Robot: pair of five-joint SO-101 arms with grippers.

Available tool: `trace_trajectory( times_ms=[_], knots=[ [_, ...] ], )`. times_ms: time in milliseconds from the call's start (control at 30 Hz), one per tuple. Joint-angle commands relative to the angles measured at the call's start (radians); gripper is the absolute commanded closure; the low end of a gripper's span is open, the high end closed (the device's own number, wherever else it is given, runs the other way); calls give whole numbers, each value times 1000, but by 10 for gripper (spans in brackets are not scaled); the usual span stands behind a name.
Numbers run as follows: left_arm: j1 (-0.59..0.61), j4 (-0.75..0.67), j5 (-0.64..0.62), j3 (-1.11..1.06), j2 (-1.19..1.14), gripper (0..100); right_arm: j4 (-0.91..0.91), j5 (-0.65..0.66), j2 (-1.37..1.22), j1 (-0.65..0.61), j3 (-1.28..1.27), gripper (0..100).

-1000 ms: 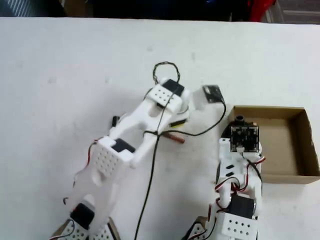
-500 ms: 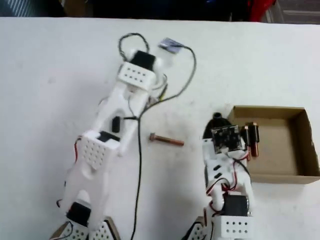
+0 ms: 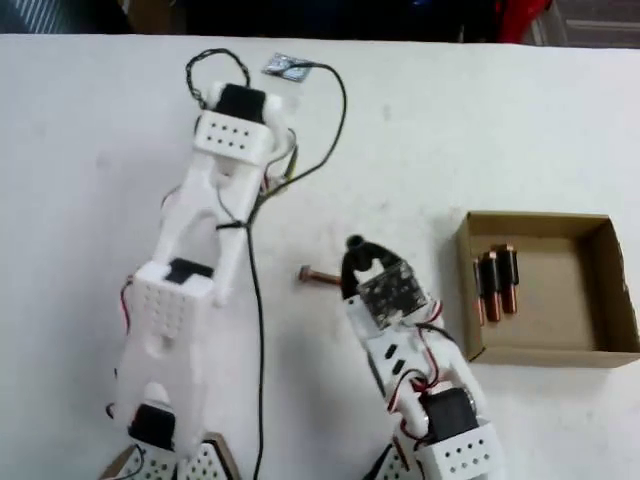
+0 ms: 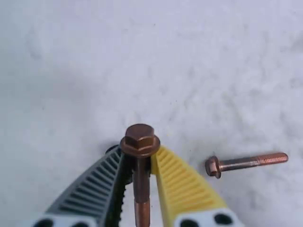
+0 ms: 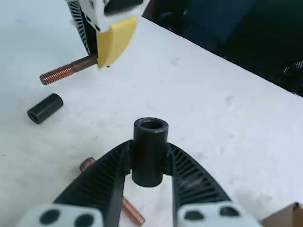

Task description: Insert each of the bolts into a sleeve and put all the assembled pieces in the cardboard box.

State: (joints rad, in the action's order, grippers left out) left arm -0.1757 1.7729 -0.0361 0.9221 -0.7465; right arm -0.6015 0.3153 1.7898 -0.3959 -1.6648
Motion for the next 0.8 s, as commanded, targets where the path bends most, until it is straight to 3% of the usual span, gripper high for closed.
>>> trace_trajectory(
  times_ms=[0, 267, 367, 767],
  knots=[
    [12, 11, -9, -163, 257, 980, 91, -6, 10, -59, 2, 982],
    [61, -78, -9, -493, 604, 980, 134, -9, 10, -166, 3, 982],
    [81, -135, -8, -637, 733, 980, 136, -91, 10, -189, 3, 982],
    [73, -508, -11, -1177, 1276, 979, 265, -264, 10, -194, -3, 982]
  ],
)
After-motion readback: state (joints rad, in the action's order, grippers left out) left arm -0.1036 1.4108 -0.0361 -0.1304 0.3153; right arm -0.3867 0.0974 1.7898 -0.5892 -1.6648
